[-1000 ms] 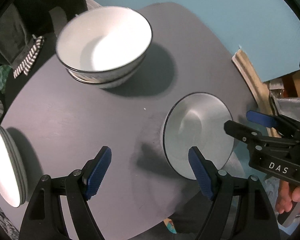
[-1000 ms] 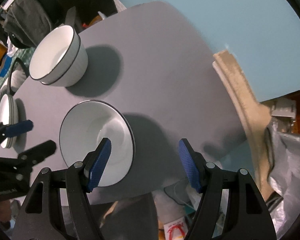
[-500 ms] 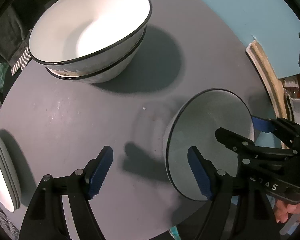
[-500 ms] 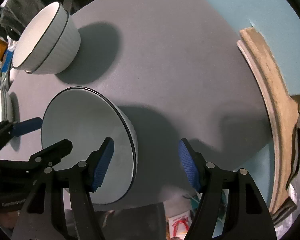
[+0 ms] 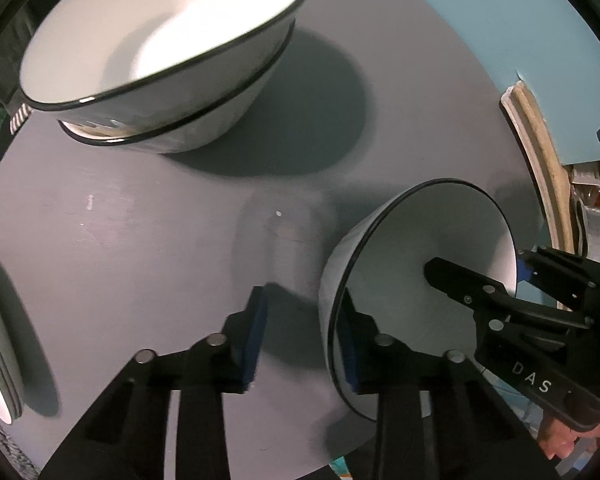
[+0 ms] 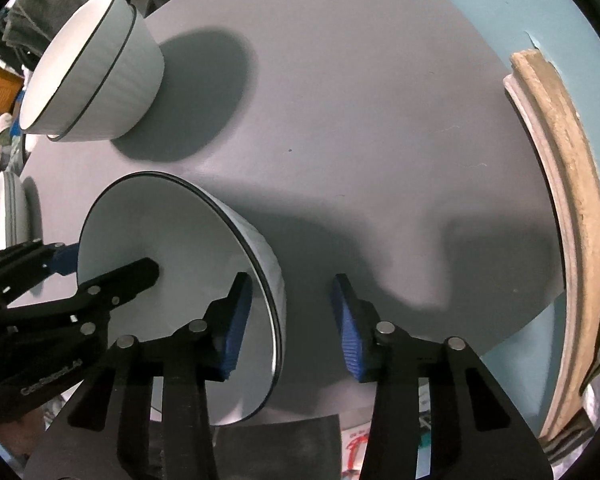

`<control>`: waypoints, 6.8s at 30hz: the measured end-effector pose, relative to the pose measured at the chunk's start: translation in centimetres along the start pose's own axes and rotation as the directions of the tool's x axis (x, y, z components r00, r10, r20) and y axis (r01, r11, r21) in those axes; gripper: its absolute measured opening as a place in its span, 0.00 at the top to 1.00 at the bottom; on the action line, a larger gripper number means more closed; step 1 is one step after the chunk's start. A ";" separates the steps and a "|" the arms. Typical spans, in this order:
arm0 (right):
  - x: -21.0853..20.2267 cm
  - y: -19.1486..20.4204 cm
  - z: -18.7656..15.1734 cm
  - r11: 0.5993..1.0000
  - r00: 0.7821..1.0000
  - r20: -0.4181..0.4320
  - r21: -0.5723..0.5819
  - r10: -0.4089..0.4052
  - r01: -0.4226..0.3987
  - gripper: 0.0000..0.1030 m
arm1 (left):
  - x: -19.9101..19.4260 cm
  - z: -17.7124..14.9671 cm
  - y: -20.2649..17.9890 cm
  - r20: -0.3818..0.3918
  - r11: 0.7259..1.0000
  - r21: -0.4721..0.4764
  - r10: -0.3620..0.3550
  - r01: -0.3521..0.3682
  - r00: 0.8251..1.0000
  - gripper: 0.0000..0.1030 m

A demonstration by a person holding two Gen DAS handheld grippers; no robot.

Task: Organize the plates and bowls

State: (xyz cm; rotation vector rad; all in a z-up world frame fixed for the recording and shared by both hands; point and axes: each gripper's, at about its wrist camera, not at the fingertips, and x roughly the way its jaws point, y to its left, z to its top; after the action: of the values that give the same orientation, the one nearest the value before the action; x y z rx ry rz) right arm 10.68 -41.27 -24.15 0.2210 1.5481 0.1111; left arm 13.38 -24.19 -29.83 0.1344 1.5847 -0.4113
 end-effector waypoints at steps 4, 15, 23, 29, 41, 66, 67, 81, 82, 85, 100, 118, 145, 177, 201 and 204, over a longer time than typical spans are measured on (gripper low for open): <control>0.0 0.4 -0.1 1.000 1.000 -0.011 -0.011 0.019 -0.019 0.79 | 0.3 -0.5 0.5 -0.001 0.999 -0.003 -0.033 0.033 0.999 0.74; 0.2 2.1 0.5 1.000 0.999 -0.032 -0.014 0.004 -0.005 0.86 | 0.8 -1.0 1.0 -0.037 0.996 -0.015 -0.089 0.089 0.995 0.87; 0.4 2.5 2.1 1.000 0.999 -0.035 0.005 0.005 -0.005 0.91 | 1.5 -1.5 -0.2 -0.033 0.996 -0.022 -0.087 0.086 0.996 0.90; -0.1 2.6 2.4 1.000 0.999 -0.044 0.005 0.013 -0.013 0.92 | 1.1 -1.5 0.5 -0.040 0.997 -0.024 -0.078 0.077 0.996 0.91; -1.7 3.7 3.1 0.999 0.999 -0.046 -0.035 0.027 -0.028 0.92 | 0.6 -1.3 1.3 -0.035 0.996 -0.061 -0.067 0.065 0.997 0.91; -7.0 6.4 6.8 0.988 0.994 0.040 -0.120 0.099 -0.094 0.93 | -9.3 2.8 4.5 0.140 0.983 -0.173 -0.034 0.058 0.990 0.91; -7.1 6.6 7.3 0.987 0.994 0.040 -0.128 0.102 -0.096 0.93 | -9.6 3.1 4.8 0.146 0.982 -0.179 -0.030 0.057 0.989 0.91; -6.7 9.5 13.2 0.973 0.994 0.039 -0.211 0.104 -0.093 0.93 | -10.3 7.7 8.6 0.159 0.968 -0.251 0.021 0.019 0.987 0.91; -6.4 9.6 13.4 0.972 0.994 0.032 -0.215 0.103 -0.094 0.93 | -10.1 8.1 8.8 0.155 0.967 -0.256 0.028 0.013 0.987 0.91; -5.9 9.7 14.1 0.970 0.994 0.010 -0.223 0.105 -0.101 0.93 | -9.8 8.8 9.1 0.145 0.963 -0.270 0.042 -0.001 0.989 0.91; -3.9 10.1 16.4 0.964 0.993 -0.081 -0.247 0.080 -0.098 0.93 | -8.5 10.8 9.9 0.122 0.957 -0.283 0.109 -0.071 0.987 0.91; -4.6 11.0 16.4 0.964 0.993 -0.119 -0.261 0.027 -0.057 0.77 | -8.8 10.3 10.7 0.113 0.945 -0.295 0.181 -0.141 0.977 0.64; -14.4 11.8 13.7 0.954 0.977 0.201 -0.301 0.066 -0.003 0.43 | -18.3 3.2 10.7 0.329 0.932 -0.347 0.223 -0.103 0.918 0.25; -20.8 14.8 7.5 0.918 0.807 0.585 -0.357 0.078 0.170 0.43 | -24.3 -3.5 10.7 0.493 0.944 -0.329 0.209 -0.042 0.844 0.24; -11.1 9.9 12.4 0.883 0.960 0.274 -0.462 0.055 0.082 0.43 | -16.1 4.2 10.8 0.366 0.968 -0.249 0.108 -0.015 0.924 0.24; -9.5 9.2 13.3 0.880 0.975 0.214 -0.471 0.054 0.055 0.43 | -14.4 5.4 10.9 0.338 0.966 -0.258 0.106 -0.016 0.935 0.24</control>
State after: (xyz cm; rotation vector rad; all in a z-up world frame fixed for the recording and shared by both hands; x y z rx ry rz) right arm 24.35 -35.25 -12.77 -0.1551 1.2525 0.4478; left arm 23.01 -13.52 -17.58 -0.0813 1.2633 -0.1690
